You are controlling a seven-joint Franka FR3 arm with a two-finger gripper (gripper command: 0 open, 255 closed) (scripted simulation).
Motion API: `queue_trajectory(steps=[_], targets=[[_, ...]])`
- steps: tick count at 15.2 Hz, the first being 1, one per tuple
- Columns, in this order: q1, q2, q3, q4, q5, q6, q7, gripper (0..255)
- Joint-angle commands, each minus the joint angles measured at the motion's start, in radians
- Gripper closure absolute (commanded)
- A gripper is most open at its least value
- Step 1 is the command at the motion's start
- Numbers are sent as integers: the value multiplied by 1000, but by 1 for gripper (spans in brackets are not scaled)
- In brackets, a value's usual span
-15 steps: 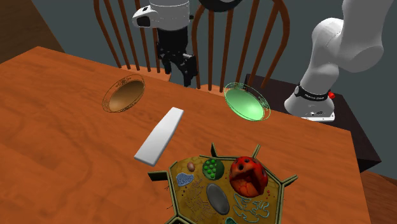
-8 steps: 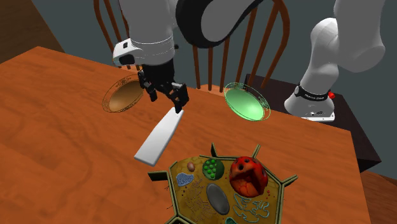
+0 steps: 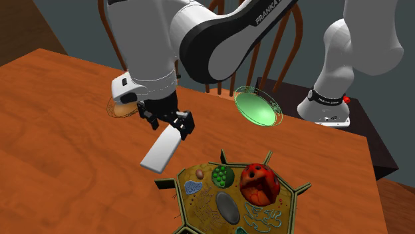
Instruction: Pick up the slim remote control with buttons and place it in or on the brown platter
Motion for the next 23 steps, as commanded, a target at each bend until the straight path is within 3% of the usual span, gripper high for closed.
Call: queue_trajectory(steps=[1,11,12,23], targets=[[1,12,-2,-10,-4,22,0,0],[2,27,-4,-24,-8,50,3,0],[2,27,-4,-24,-8,50,3,255],[1,15,-2,-14,-5,29,1,255]])
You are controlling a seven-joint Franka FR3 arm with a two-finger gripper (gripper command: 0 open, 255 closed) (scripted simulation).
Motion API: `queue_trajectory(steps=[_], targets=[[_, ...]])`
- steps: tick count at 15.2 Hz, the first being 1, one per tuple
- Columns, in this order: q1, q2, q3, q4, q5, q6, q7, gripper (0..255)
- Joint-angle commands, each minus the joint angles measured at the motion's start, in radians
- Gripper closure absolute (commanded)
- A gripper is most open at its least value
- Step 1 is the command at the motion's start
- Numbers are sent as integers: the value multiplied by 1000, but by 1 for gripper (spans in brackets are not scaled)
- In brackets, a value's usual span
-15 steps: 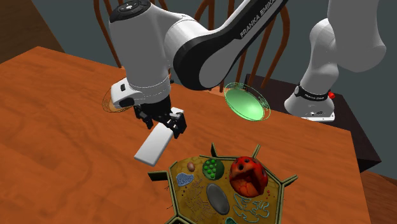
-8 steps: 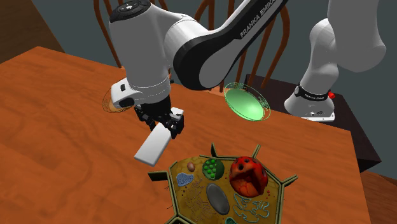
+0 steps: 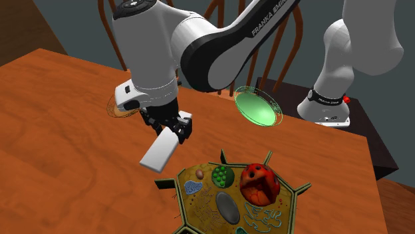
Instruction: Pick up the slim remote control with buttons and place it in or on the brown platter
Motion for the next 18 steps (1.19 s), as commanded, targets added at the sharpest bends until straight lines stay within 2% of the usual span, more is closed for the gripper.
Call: queue_trajectory(steps=[1,18], targets=[[0,-11,2,10,3,-21,-1,255],[-2,-75,11,149,22,-221,-13,255]])
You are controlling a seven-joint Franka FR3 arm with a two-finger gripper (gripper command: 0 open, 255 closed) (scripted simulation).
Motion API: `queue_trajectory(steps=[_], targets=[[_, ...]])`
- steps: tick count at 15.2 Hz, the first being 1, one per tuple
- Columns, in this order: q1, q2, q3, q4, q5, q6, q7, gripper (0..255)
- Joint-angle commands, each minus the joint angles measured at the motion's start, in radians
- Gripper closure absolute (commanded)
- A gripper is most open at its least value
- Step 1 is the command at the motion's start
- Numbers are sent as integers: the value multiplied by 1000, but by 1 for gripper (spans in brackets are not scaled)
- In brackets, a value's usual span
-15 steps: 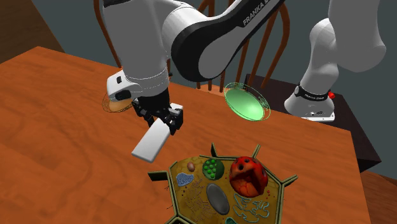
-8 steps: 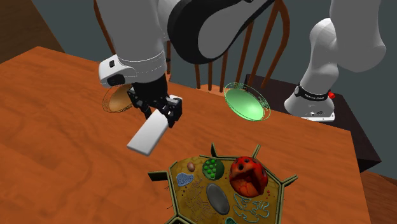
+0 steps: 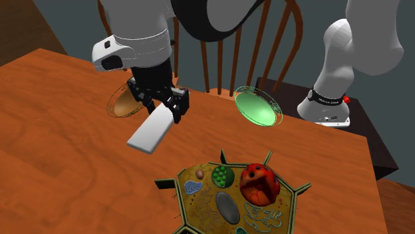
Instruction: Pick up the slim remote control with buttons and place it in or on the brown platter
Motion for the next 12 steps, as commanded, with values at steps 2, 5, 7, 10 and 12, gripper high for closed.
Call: queue_trajectory(steps=[2,5,7,10,12], targets=[[2,-8,2,31,2,-38,0,255],[-19,24,-11,93,1,-68,-37,255],[-40,62,-23,152,-2,-90,-73,255],[-68,129,-40,259,-6,-129,-125,255],[-85,183,-51,346,-9,-163,-160,255]])
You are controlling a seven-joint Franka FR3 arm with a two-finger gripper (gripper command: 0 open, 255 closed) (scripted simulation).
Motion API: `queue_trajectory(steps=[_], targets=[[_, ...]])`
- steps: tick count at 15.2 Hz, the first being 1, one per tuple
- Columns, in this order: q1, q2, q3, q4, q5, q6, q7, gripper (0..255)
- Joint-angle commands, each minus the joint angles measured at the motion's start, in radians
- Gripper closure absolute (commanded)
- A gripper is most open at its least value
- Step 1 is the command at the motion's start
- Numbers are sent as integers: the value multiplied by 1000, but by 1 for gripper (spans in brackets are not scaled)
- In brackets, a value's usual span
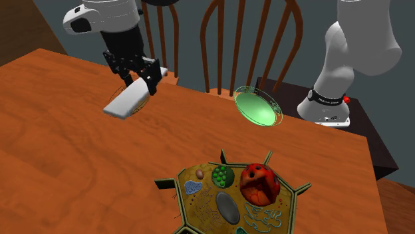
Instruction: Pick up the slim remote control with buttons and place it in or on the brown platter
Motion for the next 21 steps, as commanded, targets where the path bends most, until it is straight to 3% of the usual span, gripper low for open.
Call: queue_trajectory(steps=[1,4,6,7,13,21], targets=[[-18,57,-11,83,-4,-25,-36,255],[-38,171,-26,274,-10,-102,-87,255],[-43,291,-37,484,-16,-191,-123,255],[-43,314,-39,524,-18,-208,-129,255],[-59,258,-36,343,-14,-85,-123,255],[-69,241,-35,209,-15,32,-119,255]])
